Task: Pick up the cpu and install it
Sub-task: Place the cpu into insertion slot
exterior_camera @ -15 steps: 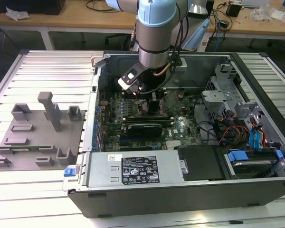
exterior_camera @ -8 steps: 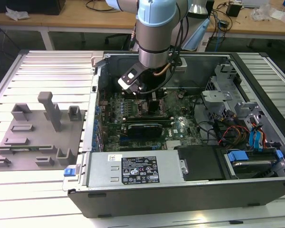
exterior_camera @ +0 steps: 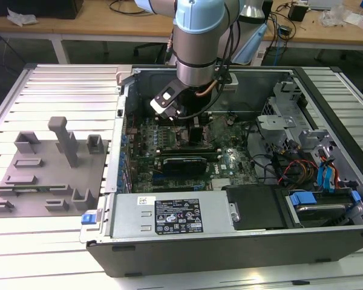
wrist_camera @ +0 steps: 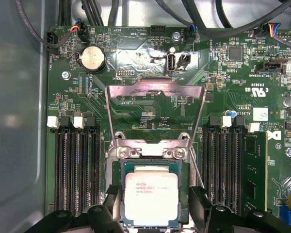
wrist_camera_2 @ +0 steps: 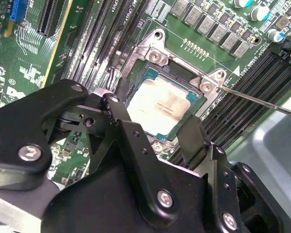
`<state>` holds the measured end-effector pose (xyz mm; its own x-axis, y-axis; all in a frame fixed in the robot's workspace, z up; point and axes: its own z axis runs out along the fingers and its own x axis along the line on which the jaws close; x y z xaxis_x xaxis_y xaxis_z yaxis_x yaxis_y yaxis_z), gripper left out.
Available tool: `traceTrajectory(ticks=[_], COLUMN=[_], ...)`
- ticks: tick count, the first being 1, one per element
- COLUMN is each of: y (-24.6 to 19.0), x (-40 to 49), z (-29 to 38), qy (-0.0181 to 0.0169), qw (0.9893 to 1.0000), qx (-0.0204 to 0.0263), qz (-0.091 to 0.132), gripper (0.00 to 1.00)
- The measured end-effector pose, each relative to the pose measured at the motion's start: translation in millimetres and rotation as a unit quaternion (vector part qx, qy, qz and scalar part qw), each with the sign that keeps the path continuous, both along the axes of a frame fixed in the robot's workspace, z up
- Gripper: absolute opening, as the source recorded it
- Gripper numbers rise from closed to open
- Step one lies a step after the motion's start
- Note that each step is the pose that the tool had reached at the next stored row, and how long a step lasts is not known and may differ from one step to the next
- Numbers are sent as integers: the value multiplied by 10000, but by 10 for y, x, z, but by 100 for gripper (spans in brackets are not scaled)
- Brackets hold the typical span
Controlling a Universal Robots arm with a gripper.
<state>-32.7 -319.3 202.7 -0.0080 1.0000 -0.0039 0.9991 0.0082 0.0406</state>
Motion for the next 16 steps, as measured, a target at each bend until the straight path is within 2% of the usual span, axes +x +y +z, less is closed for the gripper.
traceTrajectory(ticks=[6, 8, 9, 11, 14, 16], y=[-1, 0, 0, 0, 0, 0], x=[0, 0, 0, 0, 0, 0], z=[20, 22, 23, 26, 31, 33], qy=[1, 0, 0, 0, 0, 0], qw=[10000, 10000, 10000, 10000, 10000, 10000], qx=[-2, 0, 0, -1, 0, 0], qz=[0, 0, 0, 0, 0, 0], gripper=[67, 53, 53, 41, 11, 11])
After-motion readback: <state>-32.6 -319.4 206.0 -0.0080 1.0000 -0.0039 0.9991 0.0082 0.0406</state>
